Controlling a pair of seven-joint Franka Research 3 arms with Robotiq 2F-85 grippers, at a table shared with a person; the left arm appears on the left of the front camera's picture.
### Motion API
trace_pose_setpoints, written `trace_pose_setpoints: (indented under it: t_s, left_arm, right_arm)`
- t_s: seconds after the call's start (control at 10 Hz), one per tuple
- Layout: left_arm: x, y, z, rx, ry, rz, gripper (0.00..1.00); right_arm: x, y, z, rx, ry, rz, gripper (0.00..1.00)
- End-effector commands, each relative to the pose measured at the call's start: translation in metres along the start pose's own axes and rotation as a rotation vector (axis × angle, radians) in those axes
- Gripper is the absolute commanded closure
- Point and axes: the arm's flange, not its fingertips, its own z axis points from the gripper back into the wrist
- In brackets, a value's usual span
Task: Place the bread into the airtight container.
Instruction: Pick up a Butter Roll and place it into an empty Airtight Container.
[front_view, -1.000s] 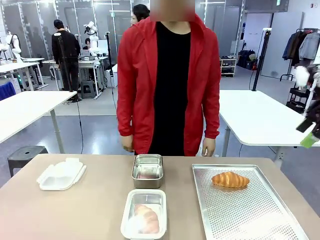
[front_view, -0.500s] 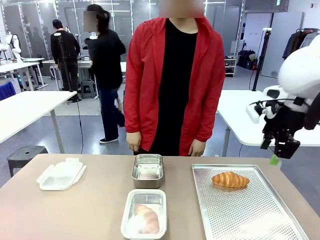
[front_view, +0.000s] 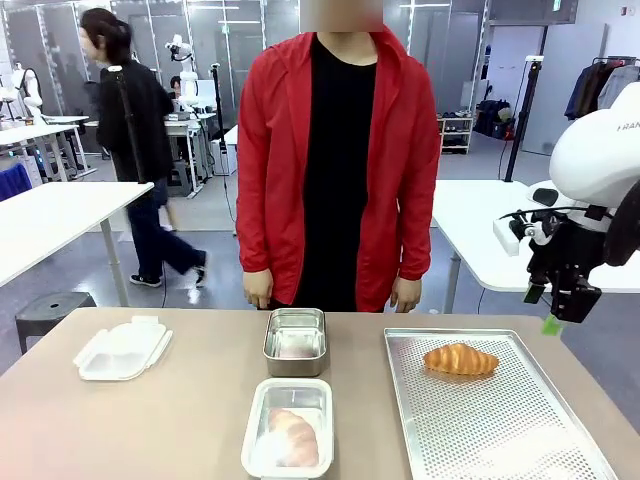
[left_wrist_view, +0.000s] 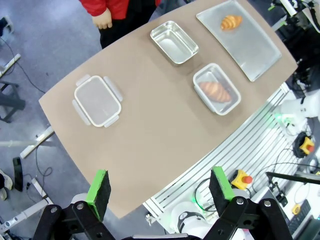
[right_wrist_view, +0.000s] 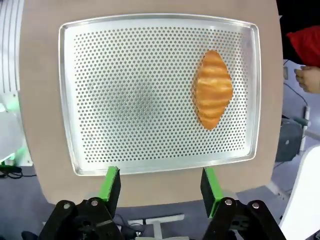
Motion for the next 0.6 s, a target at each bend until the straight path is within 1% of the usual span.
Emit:
trace_pose_setpoints:
  t_s: [0.0,0.2,0.3,0.4,0.5]
  left_arm:
    - [-0.002,-0.001,0.002,-0.011,0.003,-0.009,0.00]
    - [-0.002,-0.001,0.002,-0.011,0.003,-0.009,0.00]
    - [-0.002,-0.001,0.002,-0.011,0.003,-0.009,0.00]
    - [-0.002,-0.001,0.002,-0.011,0.003,-0.009,0.00]
    - [-0.002,-0.001,0.002,-0.011,0.003,-0.009,0.00]
  right_arm:
    - [0.002,0.000,-0.001,0.003,-0.007,0.005,0.19]
    - [0.003,0.000,0.000,0.000,0.001,0.006,0.19]
    - [0.013,-0.010,-0.021,0.006,-0.030,0.052,0.19]
    - [0.019,-0.017,-0.034,-0.015,-0.022,0.032,0.19]
    - [0.023,-0.023,-0.042,-0.001,-0.005,0.019,0.19]
